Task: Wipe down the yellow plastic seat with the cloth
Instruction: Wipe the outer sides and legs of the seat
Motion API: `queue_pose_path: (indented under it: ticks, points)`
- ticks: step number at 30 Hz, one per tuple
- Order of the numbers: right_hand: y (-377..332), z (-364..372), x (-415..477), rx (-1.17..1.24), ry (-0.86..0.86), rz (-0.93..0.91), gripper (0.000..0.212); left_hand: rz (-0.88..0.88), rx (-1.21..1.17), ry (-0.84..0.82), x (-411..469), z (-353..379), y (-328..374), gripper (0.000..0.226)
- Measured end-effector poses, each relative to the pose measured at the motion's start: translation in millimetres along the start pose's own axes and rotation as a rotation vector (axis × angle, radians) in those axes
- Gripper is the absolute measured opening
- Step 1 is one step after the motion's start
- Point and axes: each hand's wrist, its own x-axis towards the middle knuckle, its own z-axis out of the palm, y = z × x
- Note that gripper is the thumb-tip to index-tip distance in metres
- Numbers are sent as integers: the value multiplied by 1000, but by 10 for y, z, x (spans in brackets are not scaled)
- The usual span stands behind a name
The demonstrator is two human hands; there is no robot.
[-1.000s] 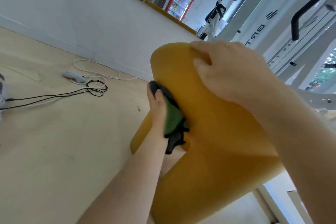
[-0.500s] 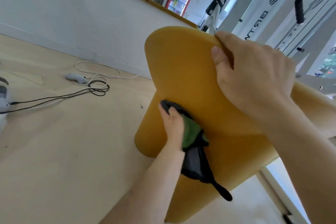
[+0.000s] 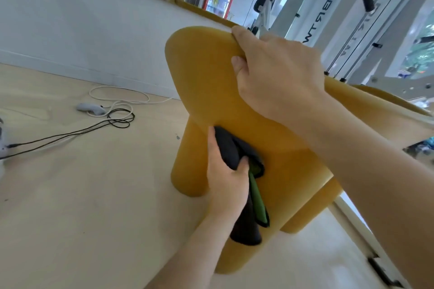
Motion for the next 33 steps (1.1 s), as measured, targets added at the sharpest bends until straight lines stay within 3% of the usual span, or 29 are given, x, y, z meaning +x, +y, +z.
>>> queue_pose_path:
  ticks: [2, 4, 9, 11, 14, 19, 21, 26, 29, 33]
  points:
    - [-15, 11, 1, 1, 5, 9, 46, -67, -79, 124, 213, -68, 68, 93]
    - [-42, 8, 4, 8, 6, 29, 45, -25, -183, 97, 213, -25, 194, 87]
    - [-42, 38, 19, 16, 20, 29, 43, 457, 117, -11, -126, 248, 45, 68]
    - [-31, 29, 11, 17, 20, 22, 45, 506, 116, 23, 70, 194, -86, 62]
    - [-26, 56, 35, 18, 16, 0, 46, 445, -5, 69, 371, 57, -177, 56]
    - [-56, 67, 99, 11, 15, -8, 46, -29, -425, 217, 978, -175, -95, 53]
    - [-63, 47, 87, 1, 16, 0, 47, 22, -361, 205, 917, -158, -1, 53]
    - [-69, 17, 114, 13, -31, -4, 50, 576, 66, 28, 154, 184, 126, 53]
    - [54, -16, 139, 63, -133, -74, 58, 563, 90, 25, 348, 76, 42, 52]
    - [121, 25, 92, 92, -118, -51, 55, 311, -166, 24, 682, -121, 319, 56]
